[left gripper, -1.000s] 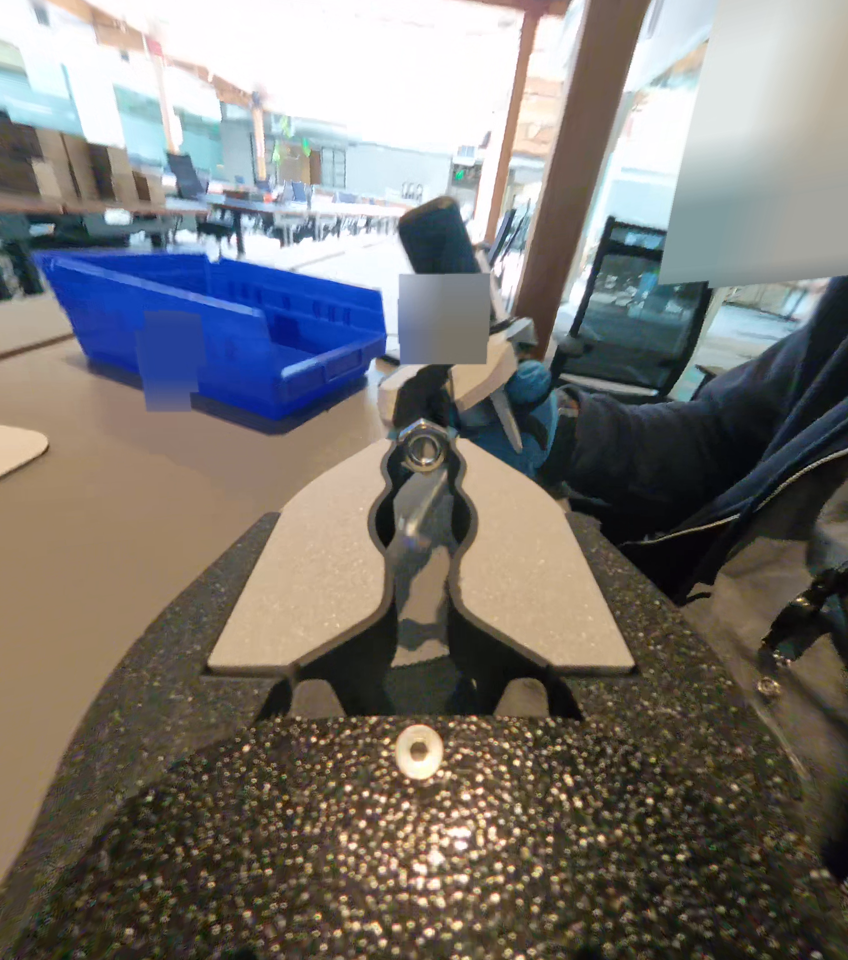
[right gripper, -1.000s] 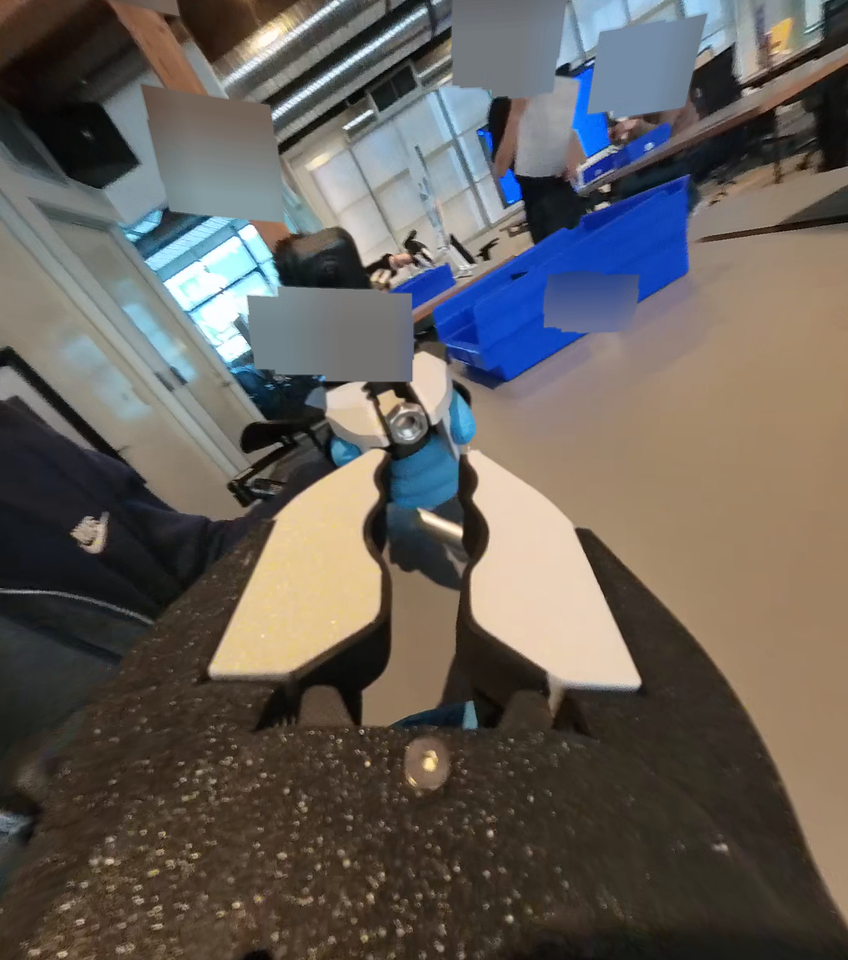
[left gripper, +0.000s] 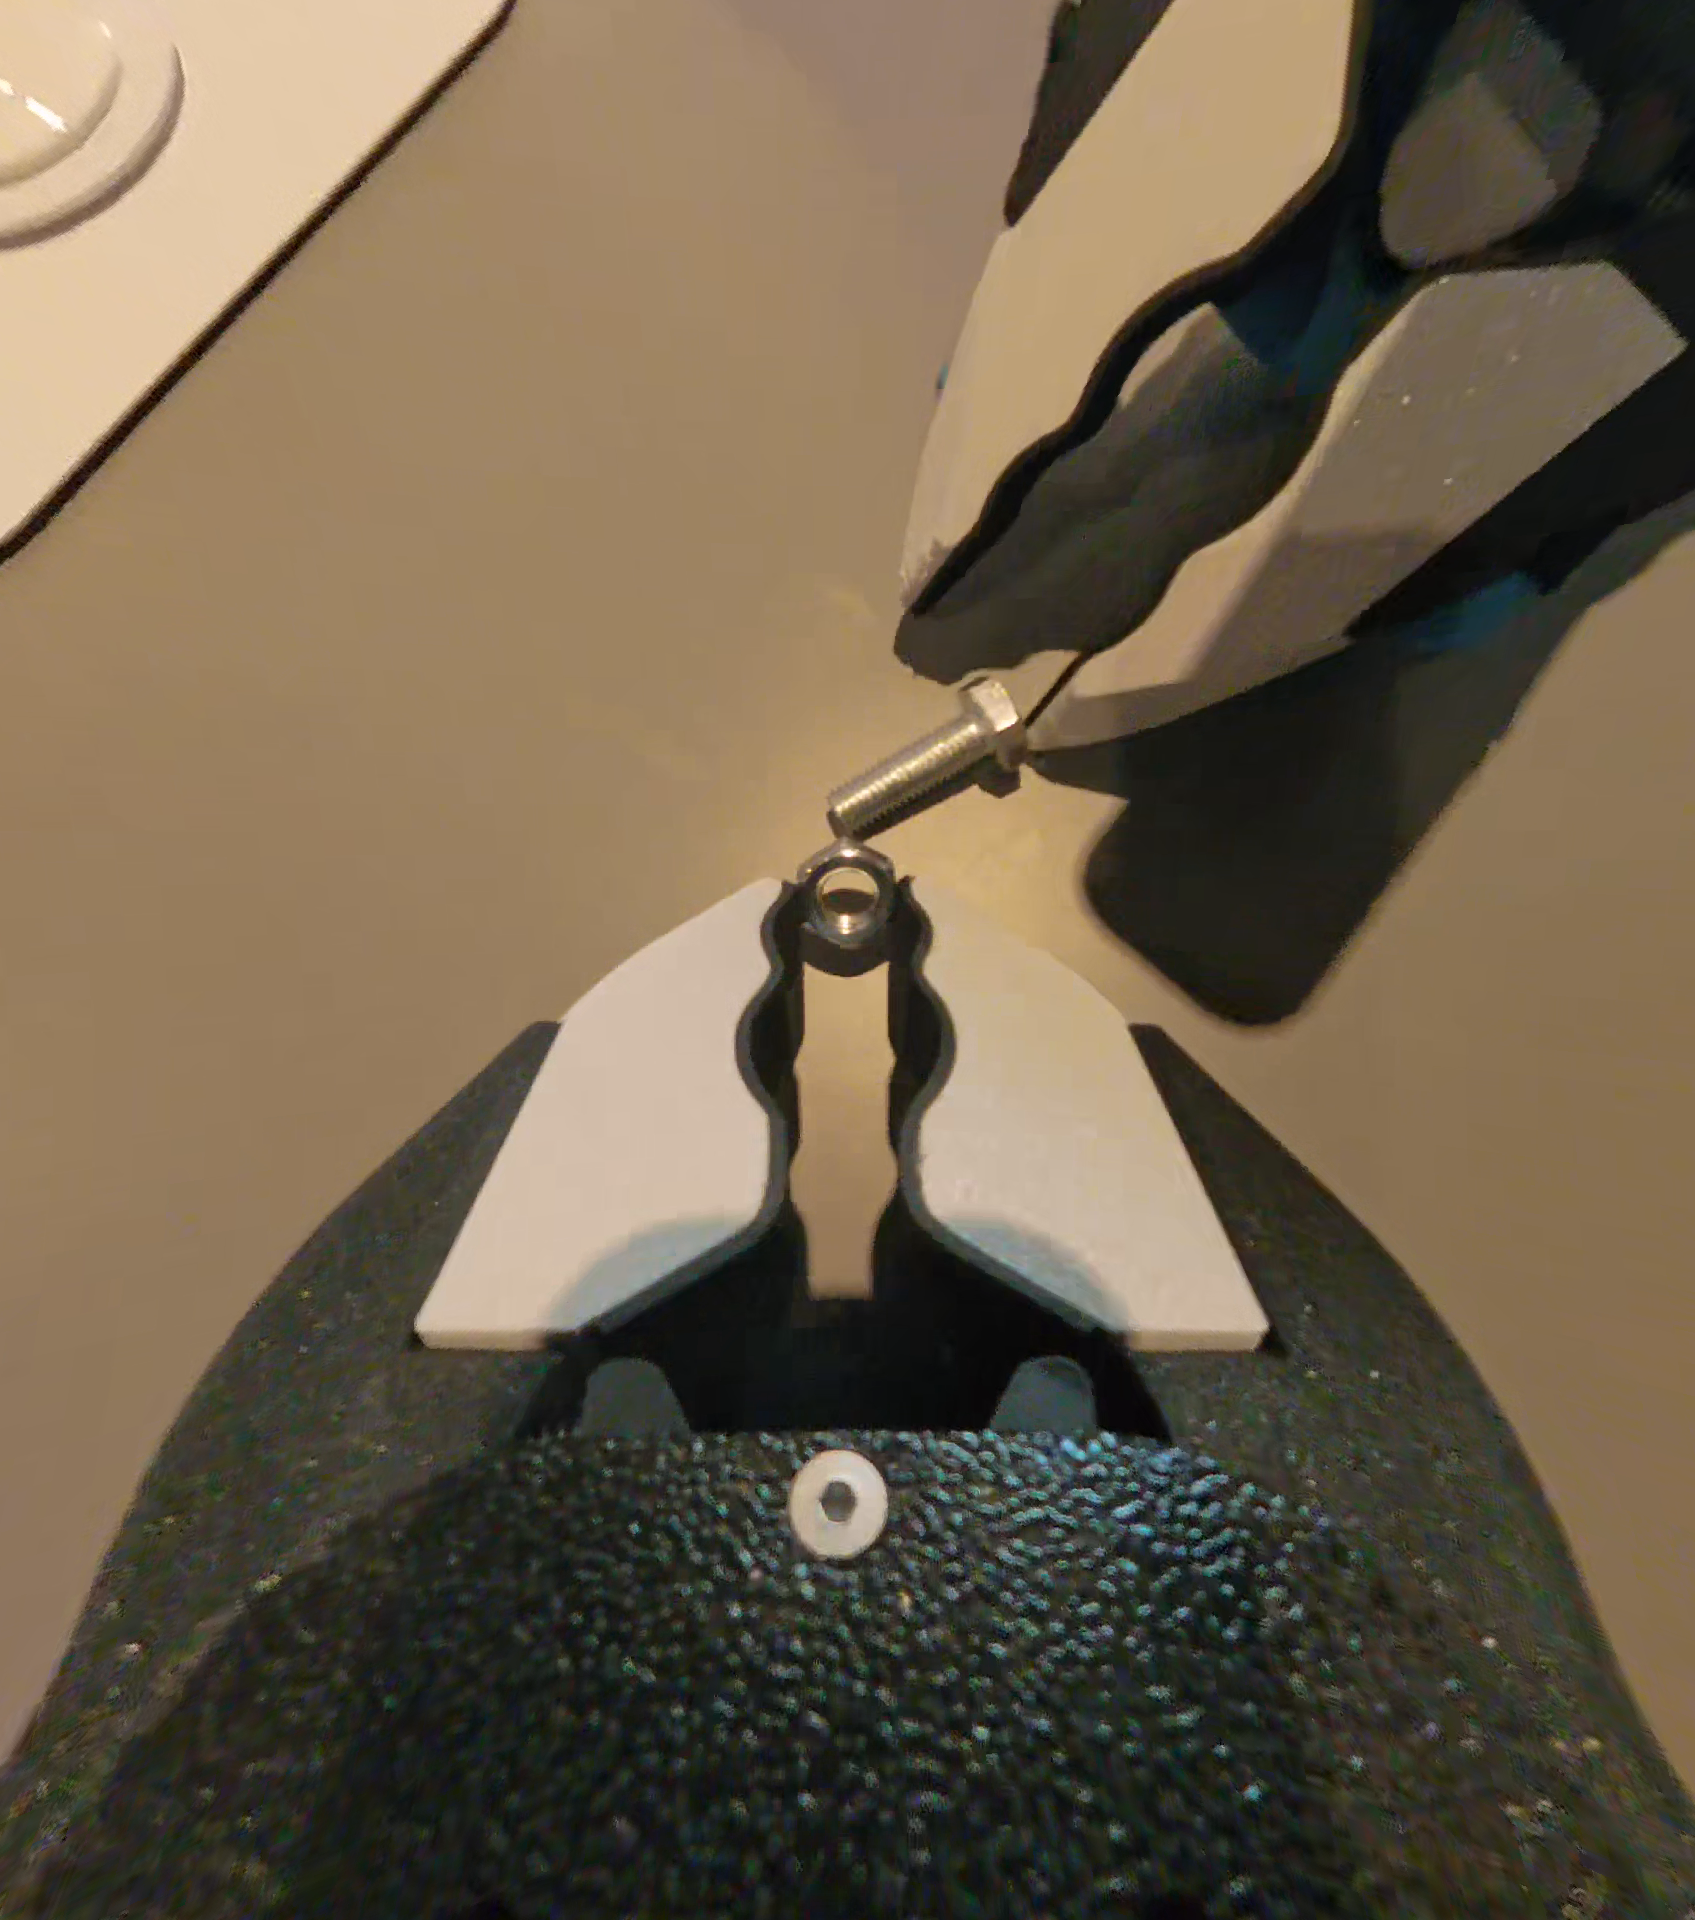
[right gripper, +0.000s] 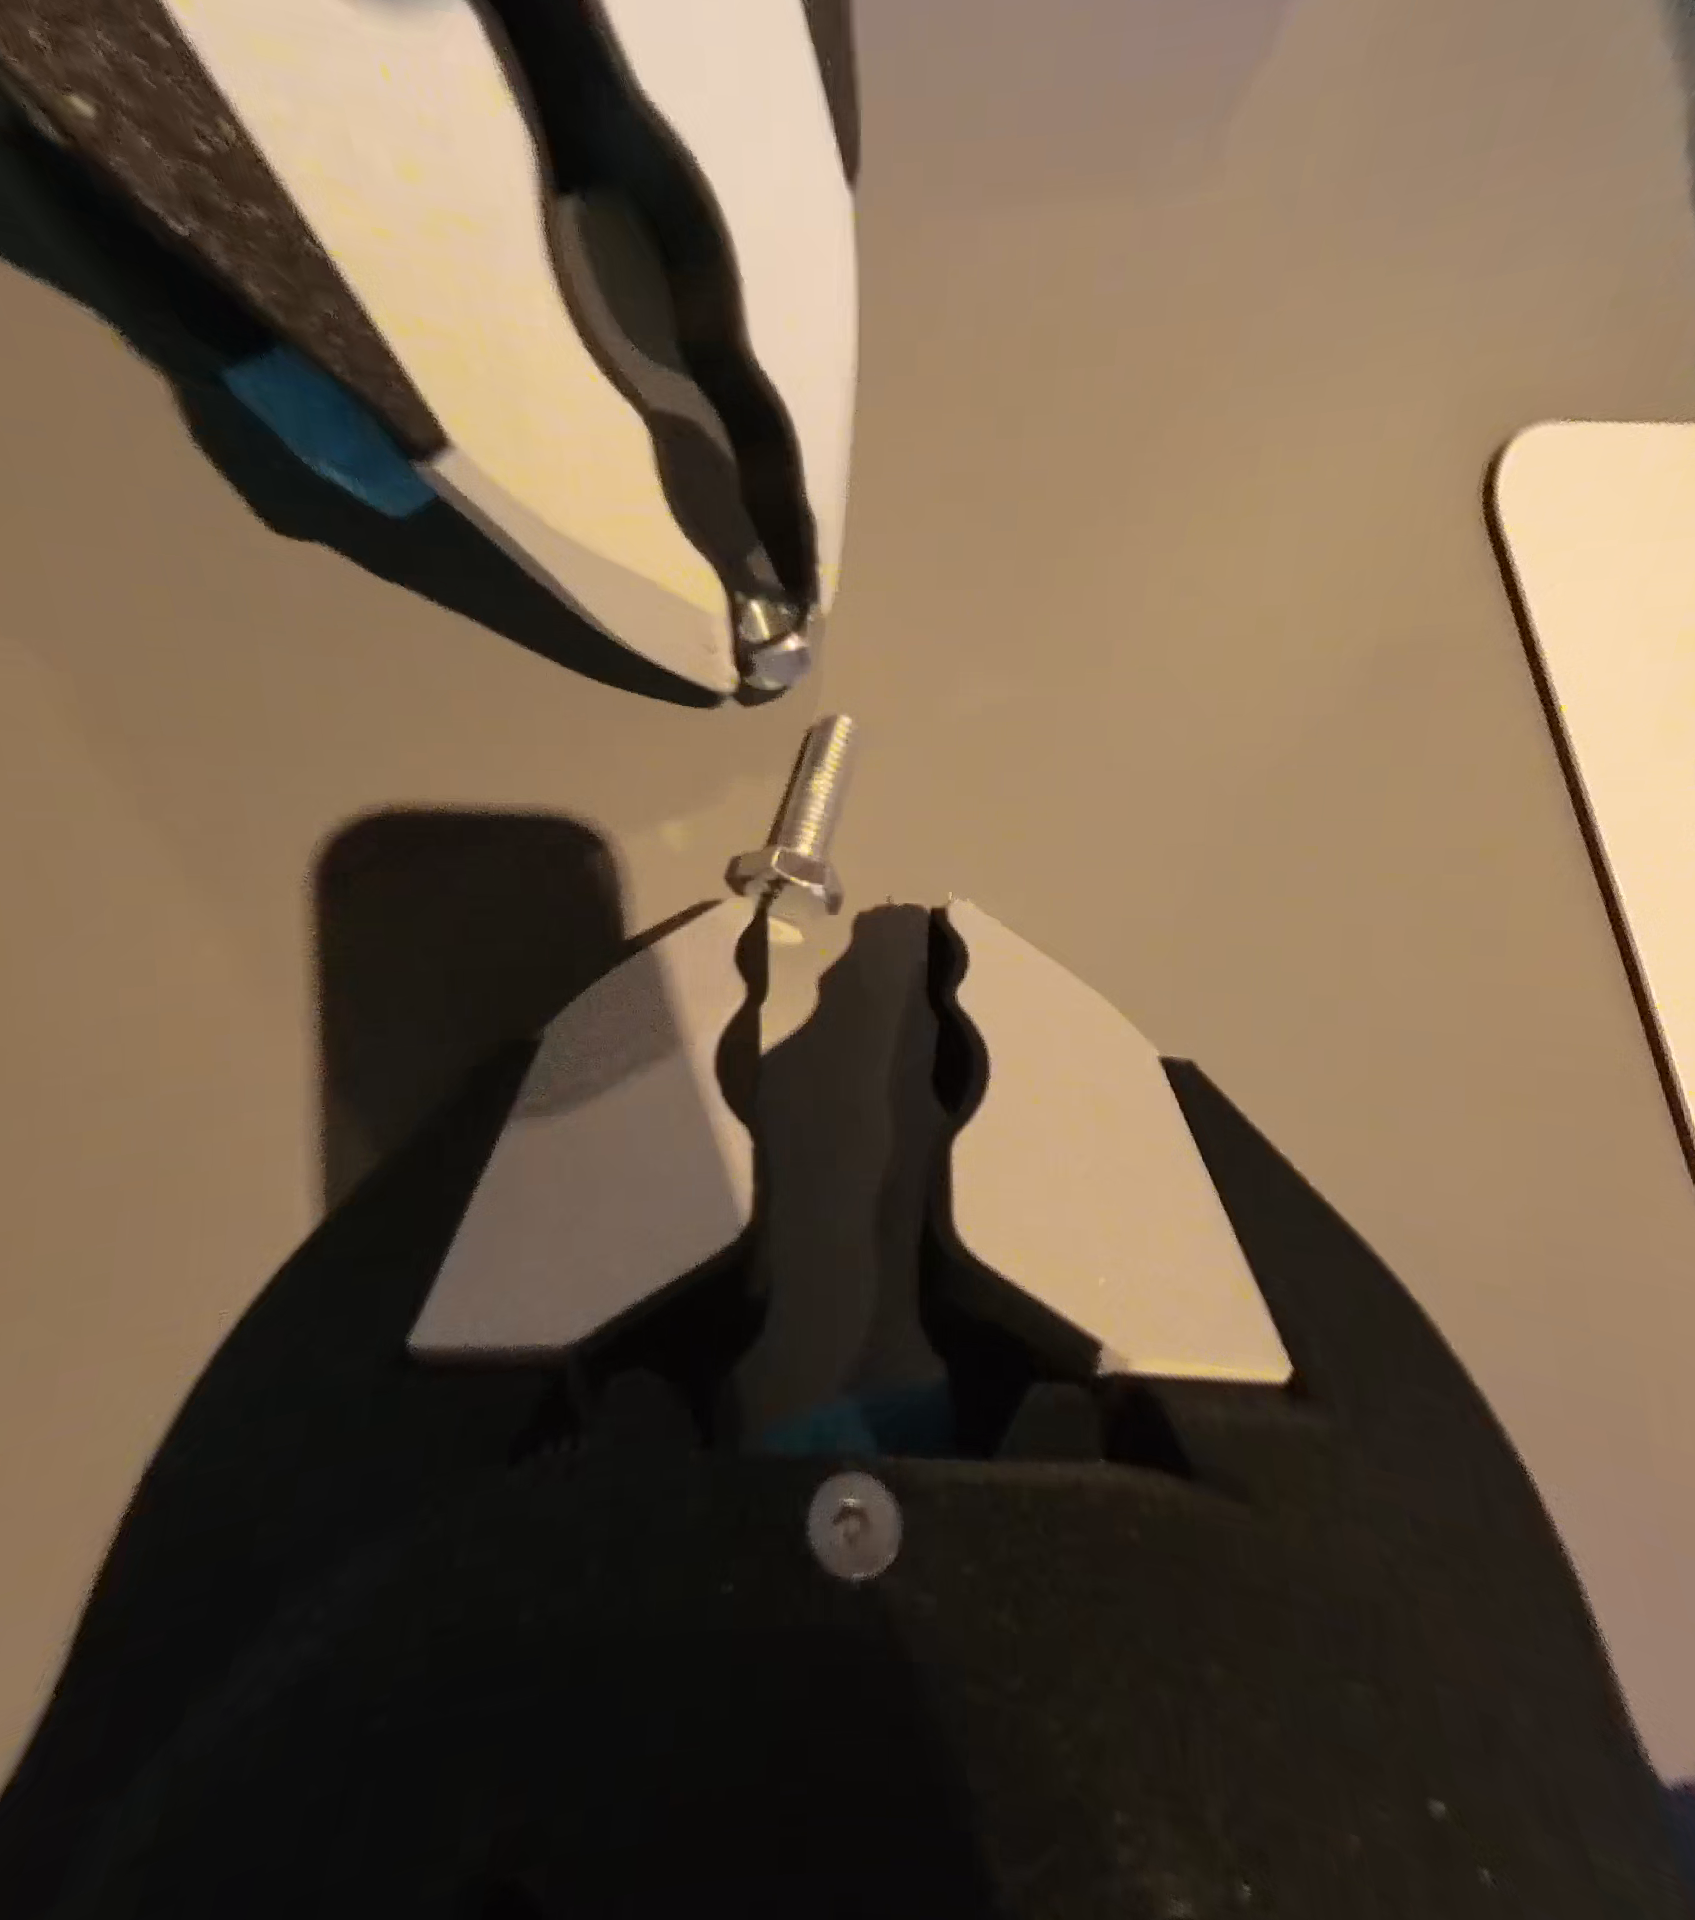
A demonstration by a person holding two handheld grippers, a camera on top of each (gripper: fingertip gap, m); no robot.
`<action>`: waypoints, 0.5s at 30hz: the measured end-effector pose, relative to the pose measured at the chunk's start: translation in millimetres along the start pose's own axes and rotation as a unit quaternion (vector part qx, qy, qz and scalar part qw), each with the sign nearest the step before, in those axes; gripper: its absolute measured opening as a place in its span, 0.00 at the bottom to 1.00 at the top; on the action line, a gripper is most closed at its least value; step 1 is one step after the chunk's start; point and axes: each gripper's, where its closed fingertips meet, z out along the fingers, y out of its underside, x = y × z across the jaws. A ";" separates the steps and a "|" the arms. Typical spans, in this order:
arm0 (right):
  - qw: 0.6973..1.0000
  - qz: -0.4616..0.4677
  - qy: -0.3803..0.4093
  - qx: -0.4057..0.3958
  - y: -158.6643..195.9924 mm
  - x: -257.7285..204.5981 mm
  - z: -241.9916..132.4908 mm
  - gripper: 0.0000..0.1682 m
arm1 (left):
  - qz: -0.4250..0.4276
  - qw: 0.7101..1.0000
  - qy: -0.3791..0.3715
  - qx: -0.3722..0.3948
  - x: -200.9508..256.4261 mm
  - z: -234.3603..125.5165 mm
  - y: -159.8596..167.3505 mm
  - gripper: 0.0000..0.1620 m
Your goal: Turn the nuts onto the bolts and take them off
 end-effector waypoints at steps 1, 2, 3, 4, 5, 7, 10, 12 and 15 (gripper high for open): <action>1.000 -0.003 -0.006 0.002 -1.6 -1.6 1.5 0.17 | 0.002 1.000 0.001 -0.005 -0.8 1.3 0.7 0.10; 1.000 -0.002 -0.012 0.005 -2.9 -2.7 2.5 0.17 | 0.003 1.000 0.002 -0.008 -1.6 2.0 0.8 0.10; 1.000 -0.001 -0.015 0.008 -4.0 -3.1 3.4 0.17 | 0.004 1.000 0.003 -0.010 -2.3 2.9 1.0 0.10; 1.000 0.000 -0.019 0.013 -5.3 -3.6 3.9 0.16 | 0.005 1.000 0.006 -0.012 -2.2 3.6 1.2 0.10; 1.000 0.001 -0.022 0.018 -6.6 -4.4 4.2 0.16 | 0.004 1.000 0.010 -0.015 -2.1 4.5 1.6 0.10; 0.999 0.003 -0.024 0.022 -7.8 -5.1 4.5 0.15 | 0.007 1.000 0.015 -0.020 -0.9 6.7 3.3 0.10; 0.999 0.010 -0.026 0.025 -8.2 -6.0 4.4 0.14 | -0.001 1.000 0.020 -0.017 0.2 7.7 2.5 0.10; 0.999 0.016 -0.026 0.027 -8.2 -5.9 4.1 0.13 | -0.005 1.000 0.020 -0.017 0.4 7.7 2.6 0.10; 0.999 0.021 -0.025 0.029 -8.2 -5.9 3.6 0.13 | -0.003 1.000 0.014 -0.025 0.9 8.4 4.7 0.10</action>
